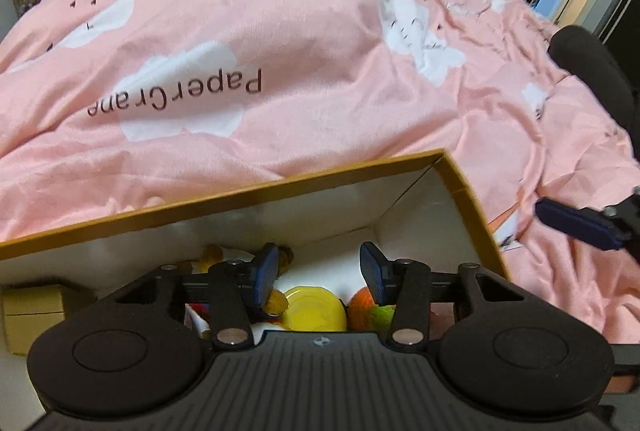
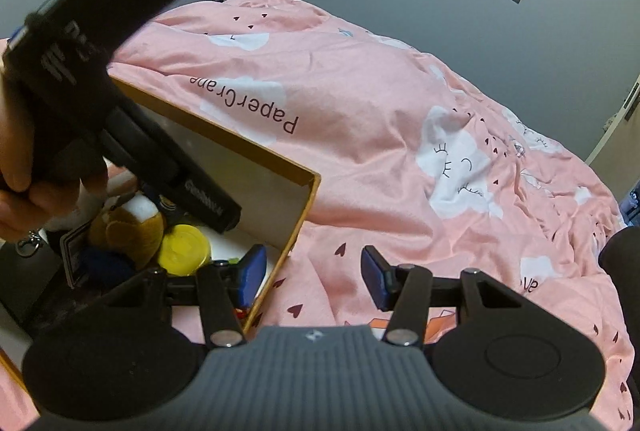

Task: Organize objects

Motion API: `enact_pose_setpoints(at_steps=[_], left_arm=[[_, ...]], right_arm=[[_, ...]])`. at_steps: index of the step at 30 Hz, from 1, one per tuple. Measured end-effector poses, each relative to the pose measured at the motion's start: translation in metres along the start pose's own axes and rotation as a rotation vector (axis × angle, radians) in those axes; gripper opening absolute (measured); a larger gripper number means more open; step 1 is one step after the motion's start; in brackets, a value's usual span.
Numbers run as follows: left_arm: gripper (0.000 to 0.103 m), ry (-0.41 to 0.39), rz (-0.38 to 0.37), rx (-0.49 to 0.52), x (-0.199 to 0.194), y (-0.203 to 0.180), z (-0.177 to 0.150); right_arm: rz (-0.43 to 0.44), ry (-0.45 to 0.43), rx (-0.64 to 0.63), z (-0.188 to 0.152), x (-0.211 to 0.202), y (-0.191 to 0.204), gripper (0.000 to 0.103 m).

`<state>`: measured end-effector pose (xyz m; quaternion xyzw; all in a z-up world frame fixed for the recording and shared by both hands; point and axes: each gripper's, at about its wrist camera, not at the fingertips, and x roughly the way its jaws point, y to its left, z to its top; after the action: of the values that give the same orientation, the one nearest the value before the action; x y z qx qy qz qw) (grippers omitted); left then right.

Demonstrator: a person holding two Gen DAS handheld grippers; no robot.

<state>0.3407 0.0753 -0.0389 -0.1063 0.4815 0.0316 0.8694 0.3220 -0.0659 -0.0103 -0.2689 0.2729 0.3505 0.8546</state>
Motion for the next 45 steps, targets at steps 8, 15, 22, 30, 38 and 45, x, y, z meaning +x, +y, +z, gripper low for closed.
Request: enact_pose_setpoints(at_steps=[8, 15, 22, 30, 38, 45], left_arm=[[0.055, -0.125, -0.013, 0.041, -0.066, -0.003, -0.017], [0.063, -0.315, 0.061, 0.102, -0.15, -0.005, -0.05], [0.092, -0.487, 0.073, 0.08, -0.224, -0.002, -0.09], [0.099, -0.615, 0.058, 0.01, -0.269, 0.01, -0.138], [0.103, -0.733, 0.234, -0.075, -0.284, 0.012, -0.176], [0.103, -0.721, 0.254, -0.093, -0.282, 0.008, -0.193]], right_arm=[[0.021, -0.008, 0.064, 0.005, -0.022, 0.002, 0.068], [0.089, -0.064, 0.171, 0.016, -0.075, 0.006, 0.072], [0.108, -0.168, 0.274, 0.016, -0.133, 0.024, 0.09], [0.087, -0.302, 0.37, -0.002, -0.192, 0.055, 0.101], [0.028, -0.414, 0.404, -0.028, -0.234, 0.079, 0.102], [0.011, -0.413, 0.406, -0.038, -0.24, 0.094, 0.102]])
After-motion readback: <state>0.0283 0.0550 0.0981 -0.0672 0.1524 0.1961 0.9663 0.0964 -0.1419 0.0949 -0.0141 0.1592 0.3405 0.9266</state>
